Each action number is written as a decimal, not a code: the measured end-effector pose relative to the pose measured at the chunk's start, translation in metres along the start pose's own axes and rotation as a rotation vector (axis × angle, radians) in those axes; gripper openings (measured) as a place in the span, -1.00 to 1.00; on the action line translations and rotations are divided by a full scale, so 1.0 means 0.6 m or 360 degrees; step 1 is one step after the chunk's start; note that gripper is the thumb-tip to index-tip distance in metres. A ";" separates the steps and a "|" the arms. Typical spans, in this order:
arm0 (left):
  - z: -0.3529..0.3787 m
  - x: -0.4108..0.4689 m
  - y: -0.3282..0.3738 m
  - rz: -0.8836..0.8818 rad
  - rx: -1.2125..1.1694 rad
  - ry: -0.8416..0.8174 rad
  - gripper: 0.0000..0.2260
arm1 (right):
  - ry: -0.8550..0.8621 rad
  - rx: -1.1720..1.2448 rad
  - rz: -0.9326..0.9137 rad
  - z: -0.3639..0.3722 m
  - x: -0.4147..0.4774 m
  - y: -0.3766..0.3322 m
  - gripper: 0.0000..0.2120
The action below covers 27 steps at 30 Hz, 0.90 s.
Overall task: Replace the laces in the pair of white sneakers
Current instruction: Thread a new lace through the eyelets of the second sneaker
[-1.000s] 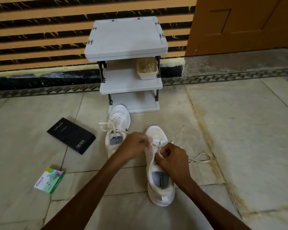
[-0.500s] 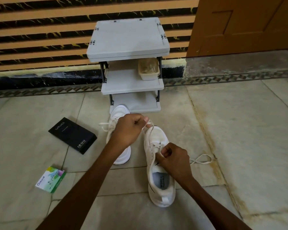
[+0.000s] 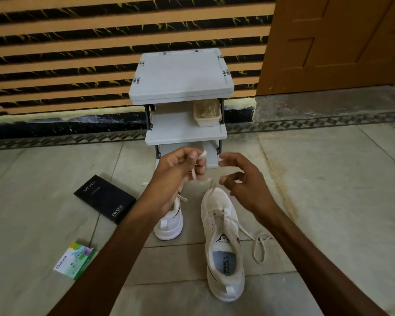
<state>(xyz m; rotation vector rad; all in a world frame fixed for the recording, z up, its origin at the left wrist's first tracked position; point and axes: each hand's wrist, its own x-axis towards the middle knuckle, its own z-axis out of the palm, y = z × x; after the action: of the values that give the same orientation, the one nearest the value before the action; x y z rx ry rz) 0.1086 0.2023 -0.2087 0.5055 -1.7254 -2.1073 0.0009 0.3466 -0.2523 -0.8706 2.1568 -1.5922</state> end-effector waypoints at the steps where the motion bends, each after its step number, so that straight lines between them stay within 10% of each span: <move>1: -0.002 0.000 0.003 -0.0077 -0.0063 -0.0066 -0.84 | -0.0066 -0.0065 -0.0126 -0.004 0.005 -0.009 -0.42; 4: -0.007 0.003 0.010 -0.0215 -0.0007 -0.0276 -0.79 | -0.0350 -0.0192 -0.0335 -0.009 0.019 -0.030 -0.37; 7: -0.011 0.005 0.016 -0.0208 0.0174 -0.0286 -0.74 | -0.0578 -0.0033 -0.0255 -0.006 0.024 -0.039 -0.83; 16: -0.068 0.015 0.001 -0.0040 0.1346 0.0467 -0.86 | -0.0309 -0.0269 0.0053 -0.033 0.009 0.014 -0.79; 24: -0.075 0.008 -0.056 -0.0202 0.2508 0.0476 -0.74 | -0.0254 -0.0560 0.0167 -0.029 -0.020 0.055 -0.88; 27: -0.055 0.005 -0.076 0.0042 0.2263 0.0224 -0.86 | -0.0220 -0.0592 0.0156 -0.019 -0.030 0.059 -0.93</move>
<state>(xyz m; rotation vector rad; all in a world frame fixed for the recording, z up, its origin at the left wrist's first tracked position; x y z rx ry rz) 0.1197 0.1811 -0.2596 0.8920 -2.8269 -0.4564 -0.0018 0.3736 -0.2835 -0.9317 2.3913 -1.0677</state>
